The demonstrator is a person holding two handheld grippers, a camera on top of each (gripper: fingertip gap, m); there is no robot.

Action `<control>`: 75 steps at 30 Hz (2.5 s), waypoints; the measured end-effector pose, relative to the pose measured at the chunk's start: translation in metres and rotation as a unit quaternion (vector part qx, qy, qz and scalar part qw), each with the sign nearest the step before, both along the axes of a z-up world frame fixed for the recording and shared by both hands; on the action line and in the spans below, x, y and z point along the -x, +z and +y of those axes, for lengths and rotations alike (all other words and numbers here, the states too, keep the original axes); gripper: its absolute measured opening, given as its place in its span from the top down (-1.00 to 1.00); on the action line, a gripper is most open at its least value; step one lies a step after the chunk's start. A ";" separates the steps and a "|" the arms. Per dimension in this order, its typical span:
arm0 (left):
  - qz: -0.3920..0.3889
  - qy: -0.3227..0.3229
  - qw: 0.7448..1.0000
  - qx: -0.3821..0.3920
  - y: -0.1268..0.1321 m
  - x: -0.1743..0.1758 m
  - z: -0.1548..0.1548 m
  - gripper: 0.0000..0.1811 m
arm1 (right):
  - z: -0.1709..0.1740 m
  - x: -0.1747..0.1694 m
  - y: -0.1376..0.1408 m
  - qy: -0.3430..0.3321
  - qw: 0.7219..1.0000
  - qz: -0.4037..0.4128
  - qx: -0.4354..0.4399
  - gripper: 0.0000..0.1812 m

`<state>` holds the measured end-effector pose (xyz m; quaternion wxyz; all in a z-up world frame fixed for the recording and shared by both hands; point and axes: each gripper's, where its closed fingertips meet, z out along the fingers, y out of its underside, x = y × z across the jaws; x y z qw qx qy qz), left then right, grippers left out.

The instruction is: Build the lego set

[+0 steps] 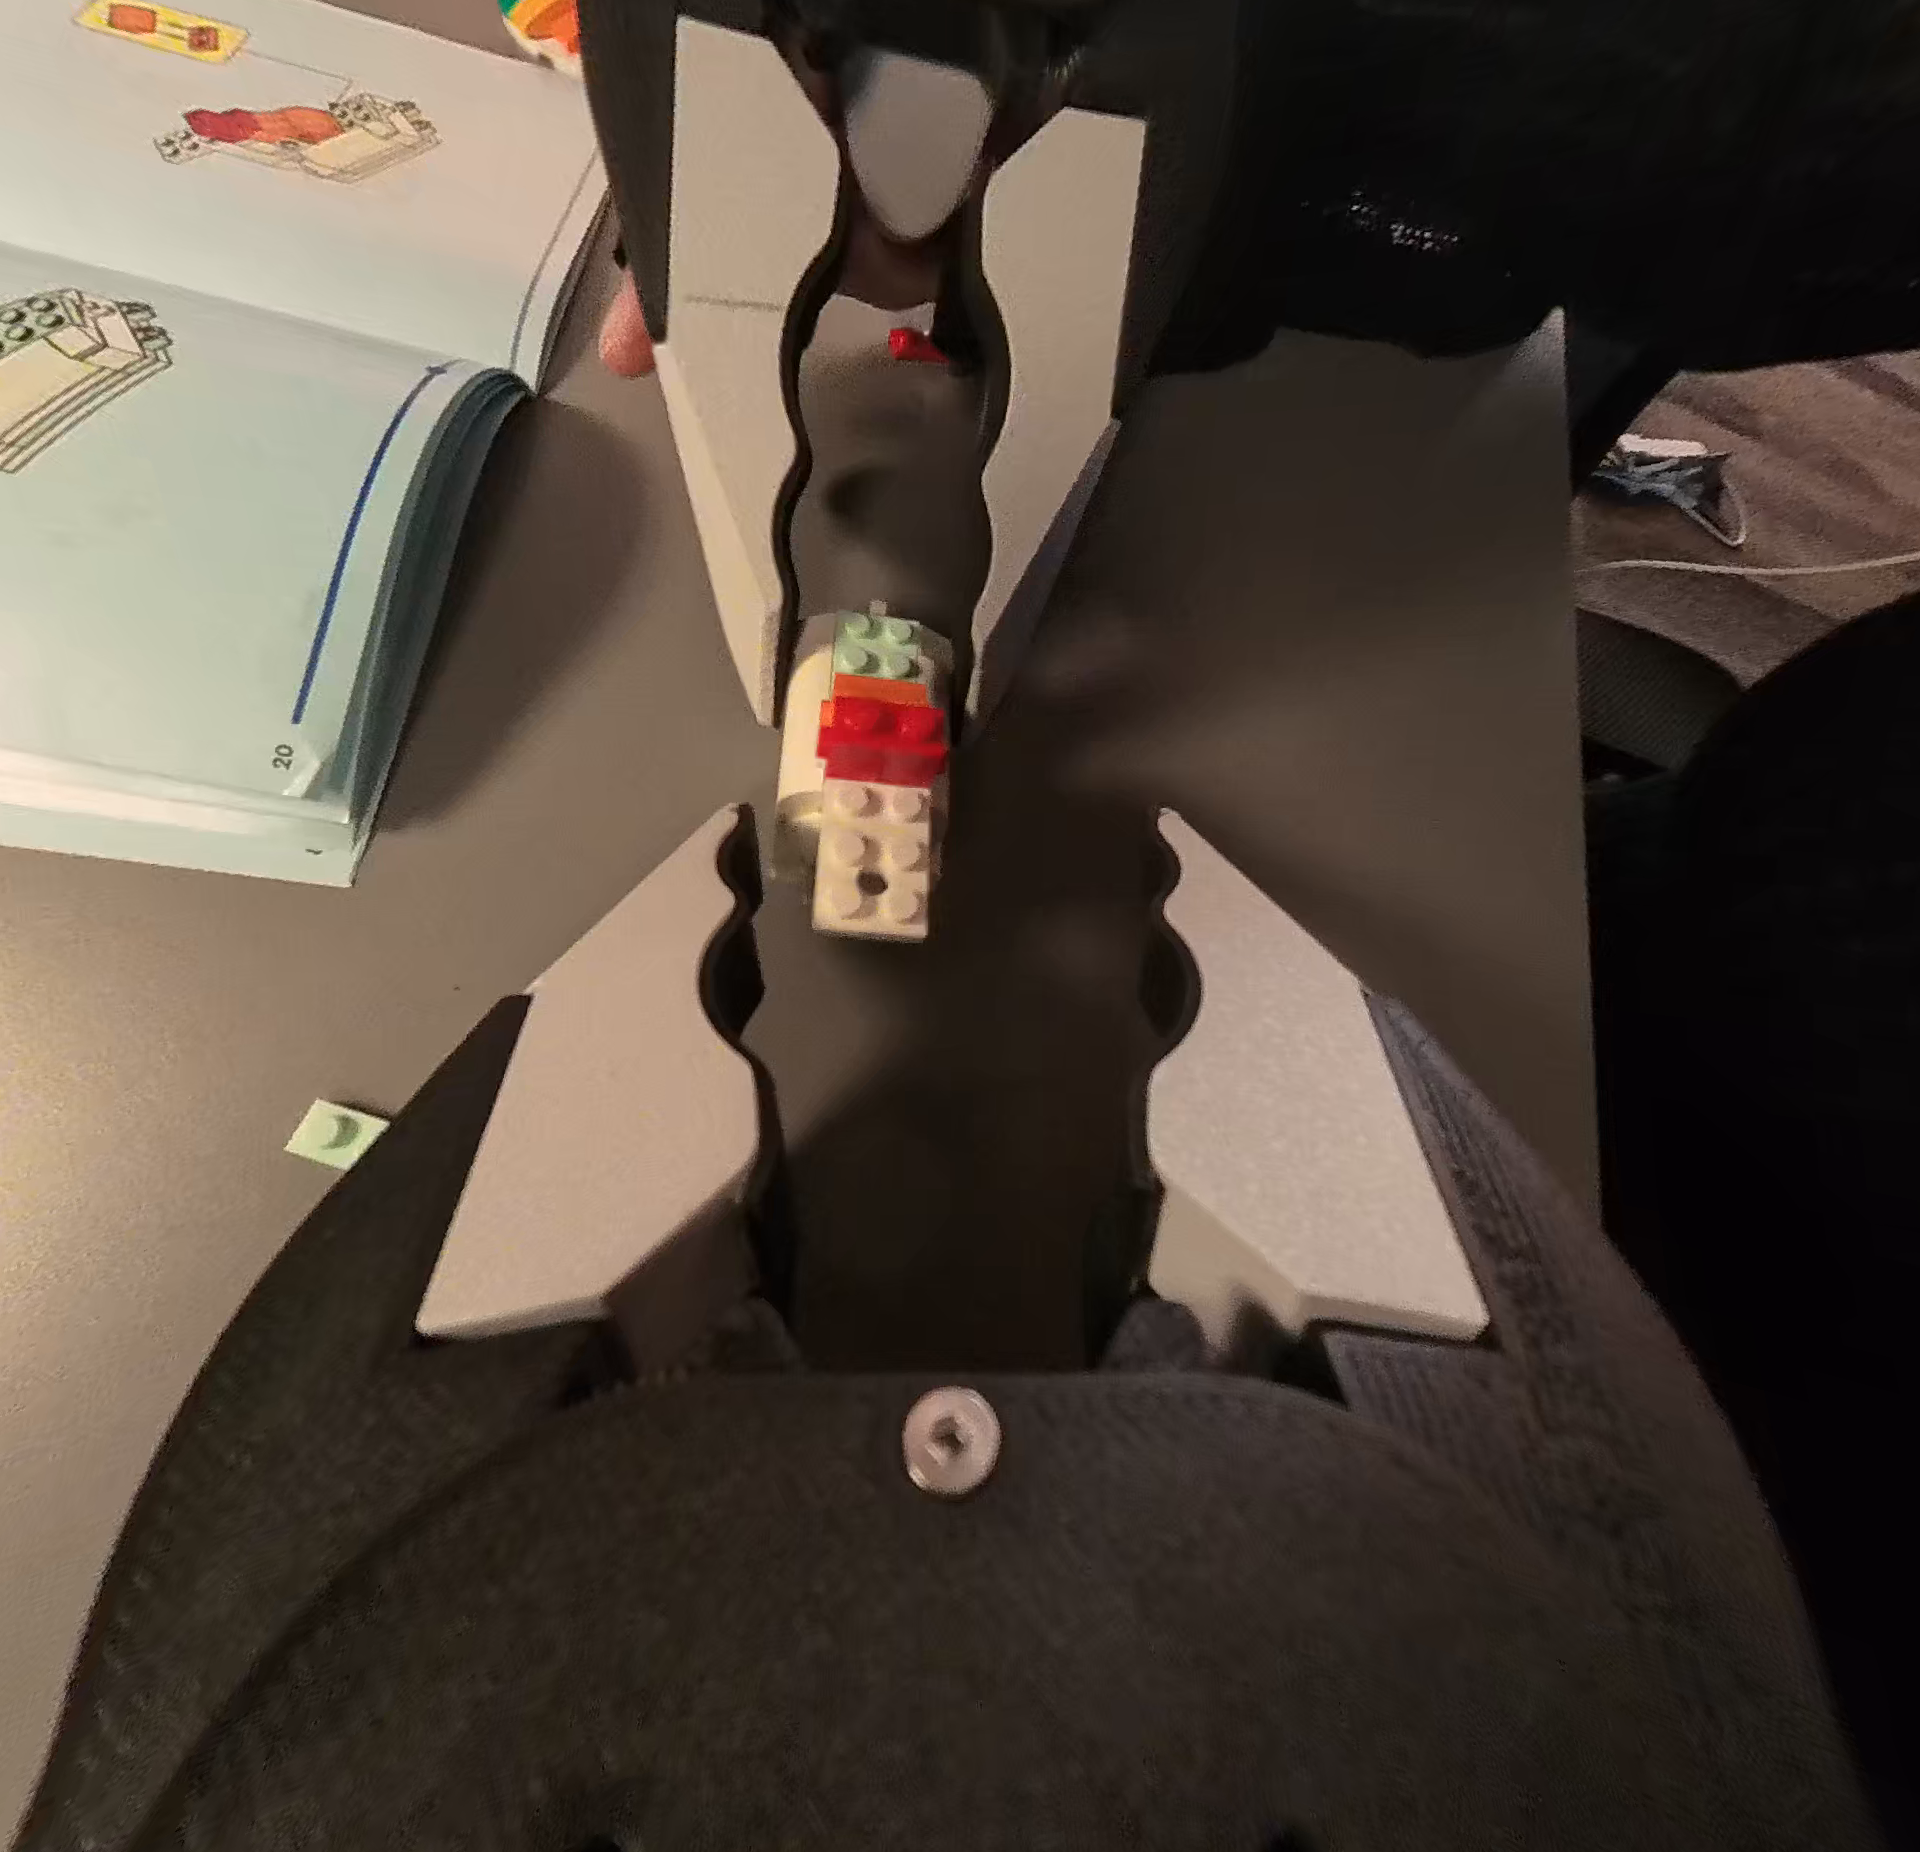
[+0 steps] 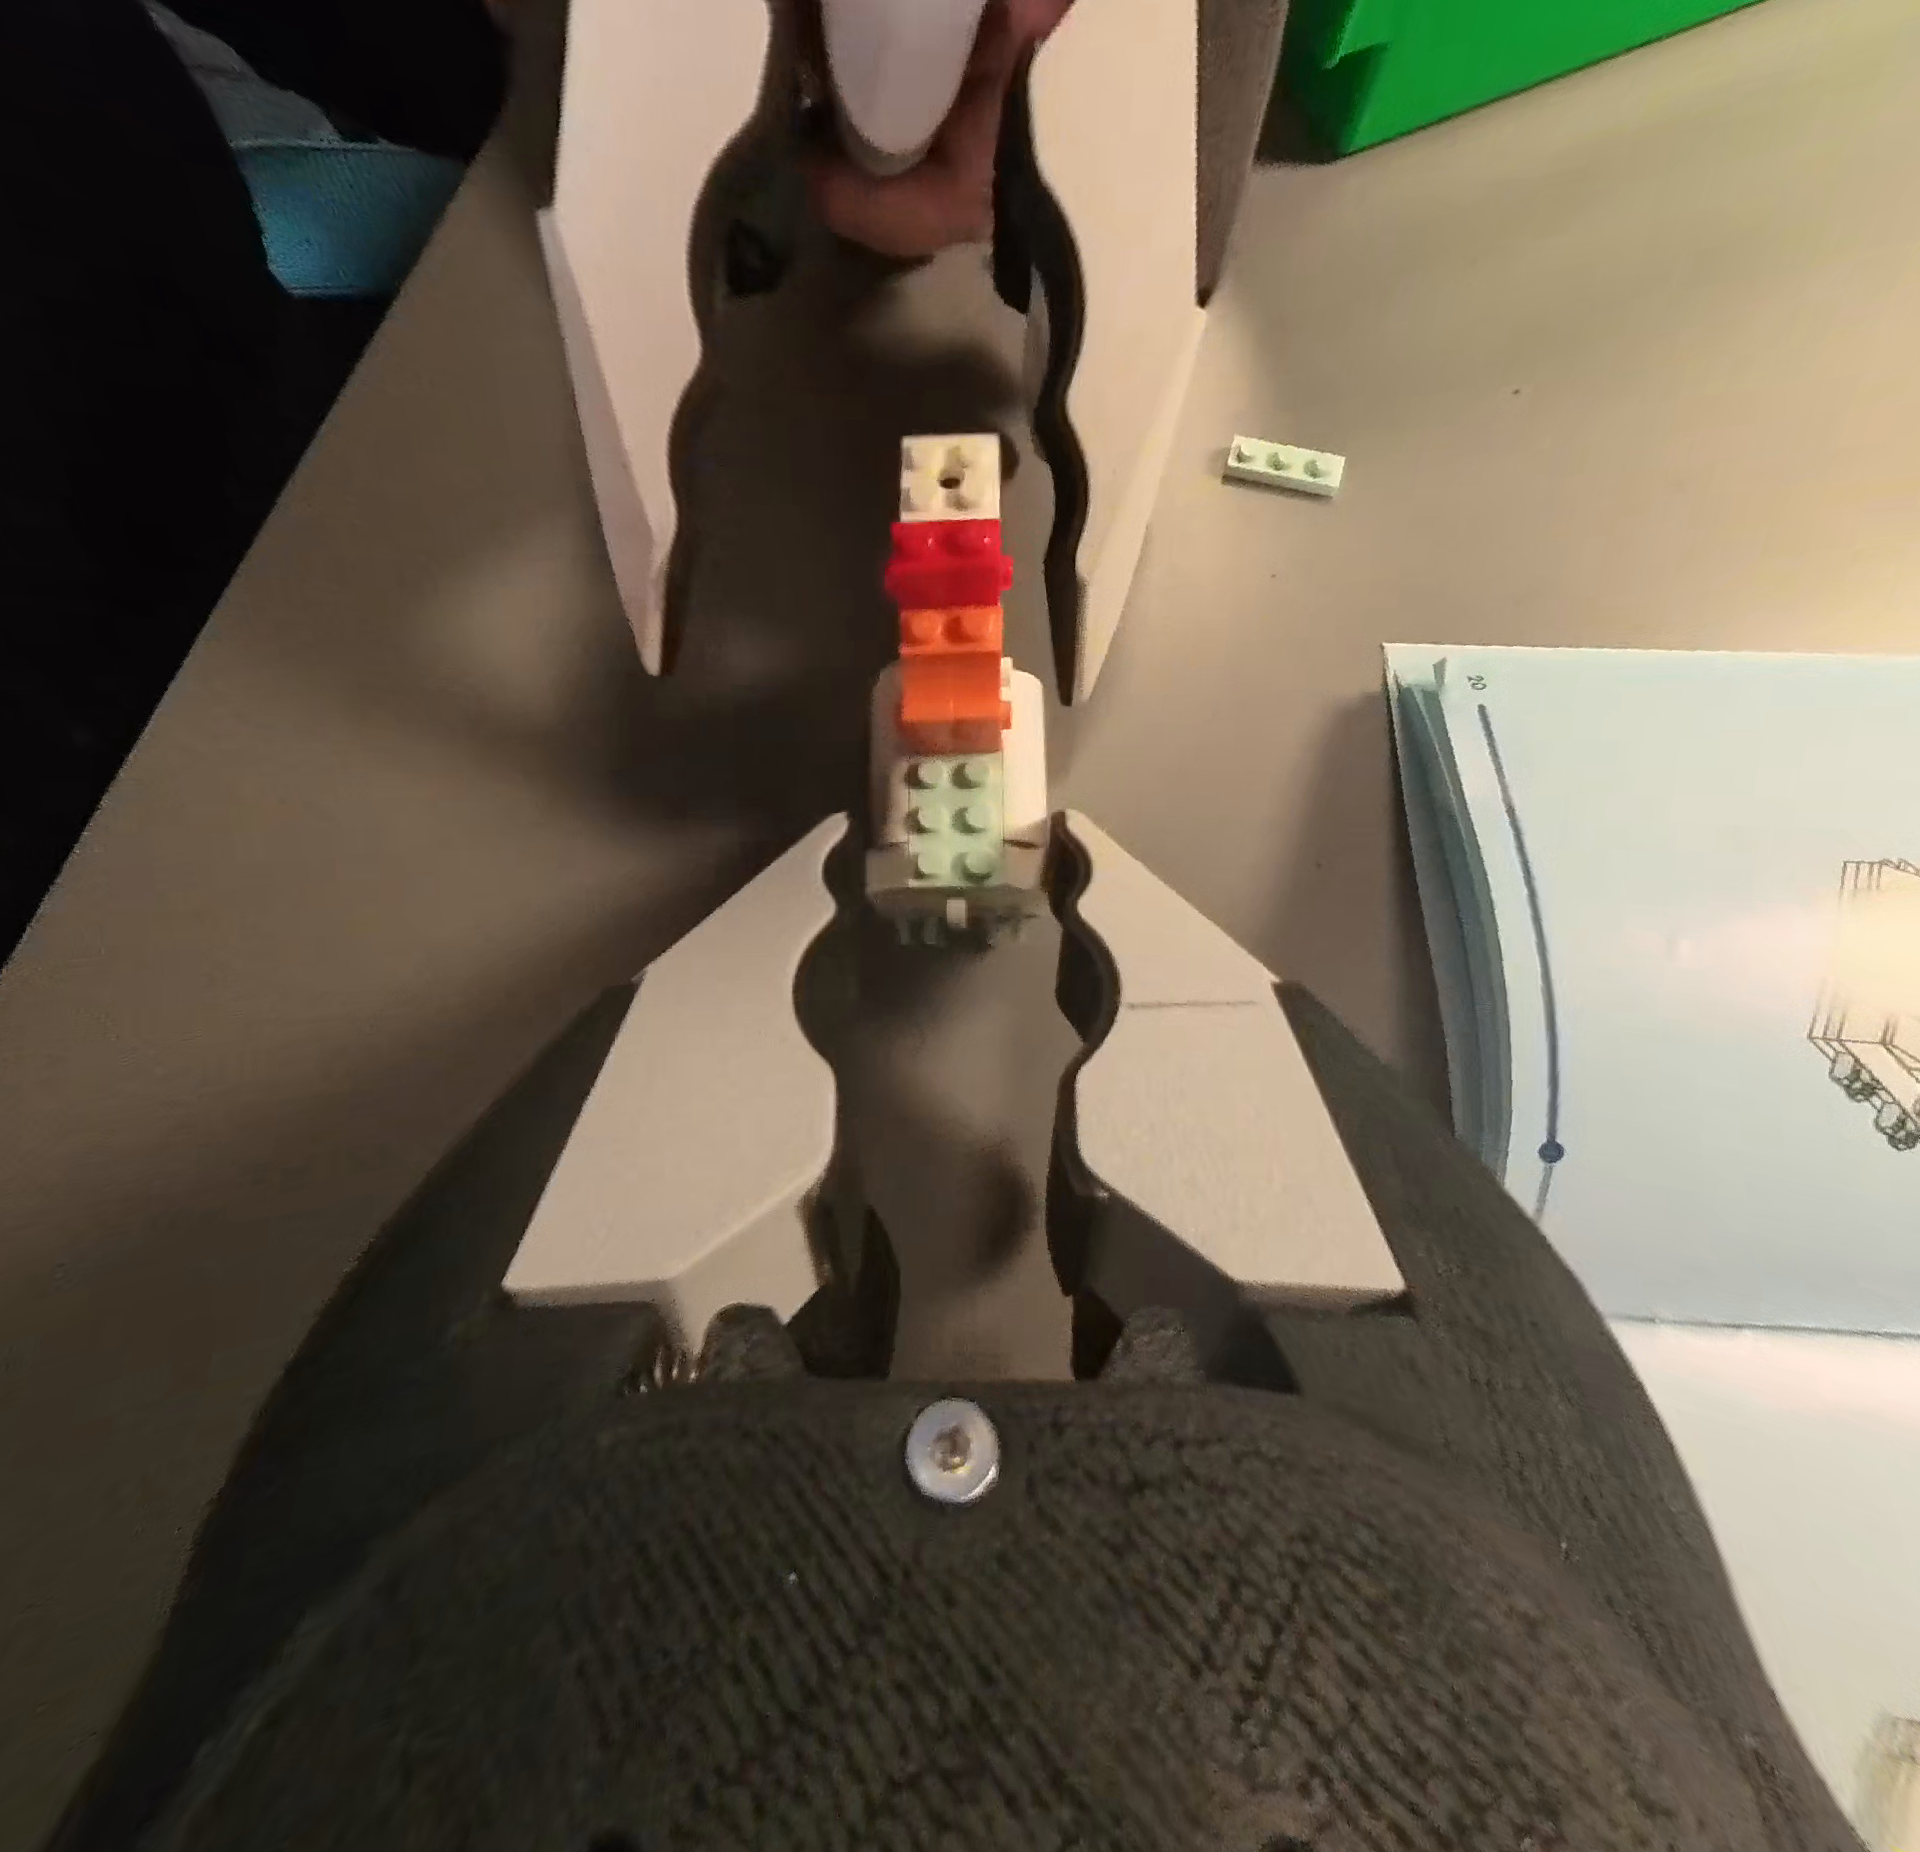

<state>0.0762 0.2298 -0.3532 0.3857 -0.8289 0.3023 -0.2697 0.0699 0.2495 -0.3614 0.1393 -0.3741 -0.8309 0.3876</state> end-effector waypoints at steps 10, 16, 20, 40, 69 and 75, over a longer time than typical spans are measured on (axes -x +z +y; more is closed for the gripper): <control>-0.095 0.037 0.995 -0.015 0.024 0.006 0.011 0.25 | 0.010 0.007 0.058 -0.069 0.973 0.142 0.169 1.00; -0.094 0.037 0.995 -0.016 0.024 0.006 0.011 0.23 | 0.000 -0.017 0.037 -0.044 0.991 0.033 0.121 0.41; -0.088 0.032 0.995 -0.020 0.023 0.005 0.010 0.22 | -0.014 -0.032 0.006 -0.040 0.998 -0.043 0.018 0.28; -0.191 -0.011 0.980 -0.055 0.053 -0.013 0.002 0.25 | -0.016 -0.004 0.094 -0.078 0.938 0.206 0.269 0.80; -0.147 0.010 0.986 -0.080 0.048 -0.007 0.007 0.33 | -0.013 -0.050 0.029 0.088 0.987 0.033 -0.130 0.35; -0.162 0.031 0.982 -0.090 0.053 0.003 0.012 0.33 | -0.020 -0.044 0.014 0.235 0.901 0.021 -0.364 0.35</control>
